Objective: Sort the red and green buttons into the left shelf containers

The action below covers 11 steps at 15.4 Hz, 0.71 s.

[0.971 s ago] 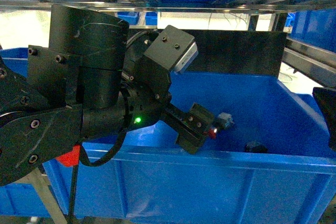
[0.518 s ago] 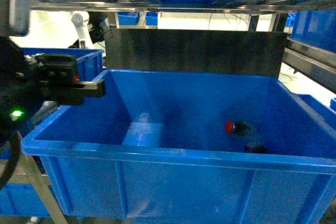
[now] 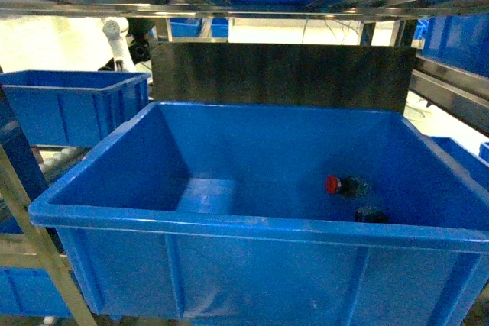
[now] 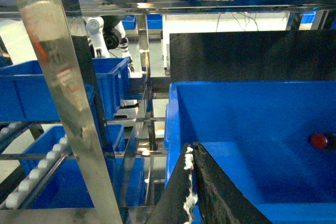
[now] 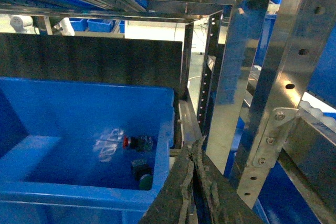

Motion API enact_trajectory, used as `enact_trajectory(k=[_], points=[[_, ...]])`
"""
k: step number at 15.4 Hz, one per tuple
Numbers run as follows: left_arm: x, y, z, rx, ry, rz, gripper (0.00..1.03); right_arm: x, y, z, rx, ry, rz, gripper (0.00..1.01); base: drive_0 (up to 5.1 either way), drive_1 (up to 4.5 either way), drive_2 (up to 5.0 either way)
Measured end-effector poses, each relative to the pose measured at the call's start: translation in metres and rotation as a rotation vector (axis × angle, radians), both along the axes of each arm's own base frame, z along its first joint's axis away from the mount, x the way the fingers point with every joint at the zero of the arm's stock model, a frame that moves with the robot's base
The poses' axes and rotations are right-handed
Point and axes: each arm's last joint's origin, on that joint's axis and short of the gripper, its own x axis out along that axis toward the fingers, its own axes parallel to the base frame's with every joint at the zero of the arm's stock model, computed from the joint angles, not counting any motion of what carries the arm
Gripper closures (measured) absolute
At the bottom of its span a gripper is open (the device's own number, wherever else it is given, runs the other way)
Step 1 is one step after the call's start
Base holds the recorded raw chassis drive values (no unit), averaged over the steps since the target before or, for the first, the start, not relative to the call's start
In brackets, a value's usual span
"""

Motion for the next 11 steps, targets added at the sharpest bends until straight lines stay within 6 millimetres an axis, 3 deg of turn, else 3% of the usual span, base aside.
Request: enact_trajectory(k=[2, 8, 11], points=[[-0.011, 0.006, 0.011, -0.006, -0.048, 0.01, 1.01, -0.006, 0.0, 0.003, 0.0, -0.009, 0.001, 0.99, 0.0, 0.0, 0.0], [-0.033, 0.022, 0.01, -0.008, -0.04, 0.023, 1.01, -0.017, 0.0, 0.007, 0.0, -0.025, 0.001, 0.99, 0.0, 0.0, 0.0], [-0.043, 0.02, 0.011, -0.008, -0.039, 0.003, 1.01, -0.024, 0.0, 0.008, 0.0, -0.027, 0.002, 0.99, 0.0, 0.0, 0.0]])
